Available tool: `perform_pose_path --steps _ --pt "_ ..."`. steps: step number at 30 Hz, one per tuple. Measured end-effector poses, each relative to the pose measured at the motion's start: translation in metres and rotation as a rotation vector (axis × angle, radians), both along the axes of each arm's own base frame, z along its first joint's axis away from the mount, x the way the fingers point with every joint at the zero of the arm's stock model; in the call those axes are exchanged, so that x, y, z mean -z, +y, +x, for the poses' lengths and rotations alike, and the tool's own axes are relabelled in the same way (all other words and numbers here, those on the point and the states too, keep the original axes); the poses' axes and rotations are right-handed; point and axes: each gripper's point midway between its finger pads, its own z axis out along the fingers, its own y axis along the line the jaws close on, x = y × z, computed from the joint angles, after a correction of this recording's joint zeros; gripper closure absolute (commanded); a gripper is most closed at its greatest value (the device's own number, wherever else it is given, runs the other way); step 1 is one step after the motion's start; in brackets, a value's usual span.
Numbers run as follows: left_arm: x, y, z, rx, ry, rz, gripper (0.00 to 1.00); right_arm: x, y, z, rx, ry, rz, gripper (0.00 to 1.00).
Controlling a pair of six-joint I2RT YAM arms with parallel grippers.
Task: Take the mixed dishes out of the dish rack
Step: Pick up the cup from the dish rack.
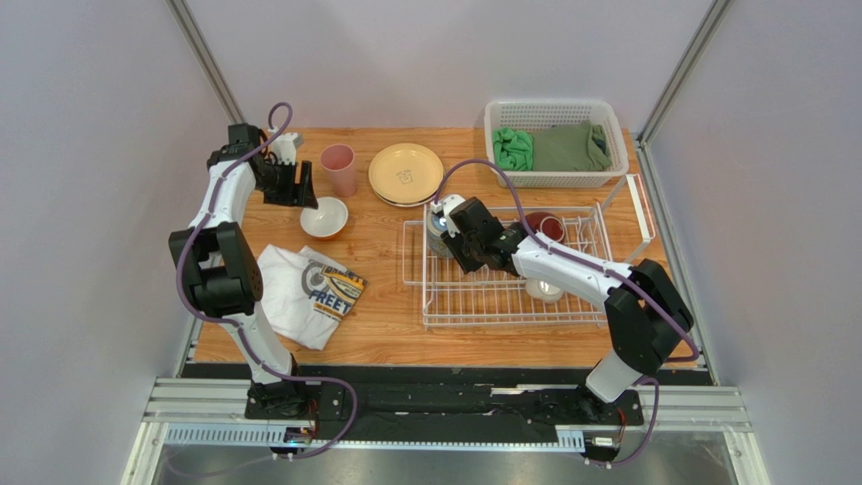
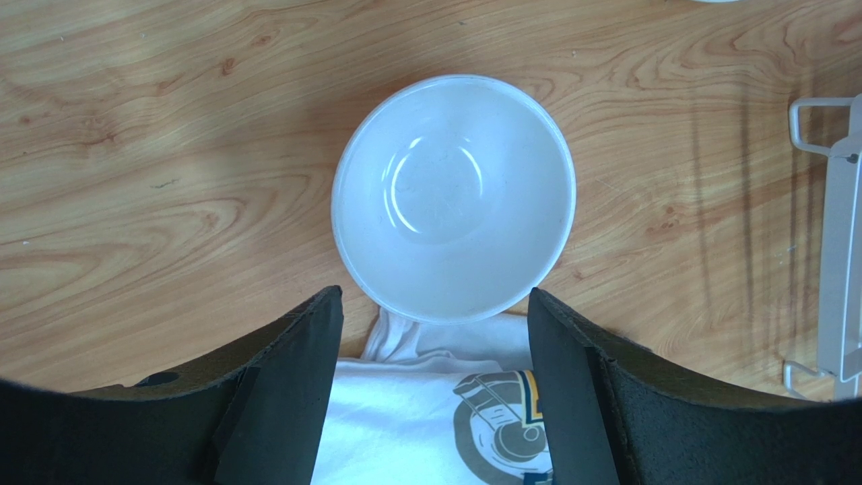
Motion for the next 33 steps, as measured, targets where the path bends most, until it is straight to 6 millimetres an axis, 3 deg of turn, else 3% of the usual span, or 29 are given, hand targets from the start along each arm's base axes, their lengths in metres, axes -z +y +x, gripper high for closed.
perform_pose_path --steps 15,23,27,33 --pt "0.001 -0.001 0.0 0.002 0.001 -0.004 0.25 -0.002 -0.006 -0.001 0.018 0.006 -0.012 0.99" --pt "0.001 -0.001 0.0 0.003 0.0 -0.007 0.24 -0.006 -0.011 -0.008 0.006 0.024 -0.02 1.0" --pt "0.001 -0.002 -0.001 0.003 0.001 -0.009 0.26 -0.016 -0.015 -0.009 0.01 0.022 -0.013 1.0" --pt "-0.002 -0.005 -0.001 0.013 -0.007 -0.027 0.26 -0.049 -0.018 0.001 0.032 -0.03 0.04 1.0"
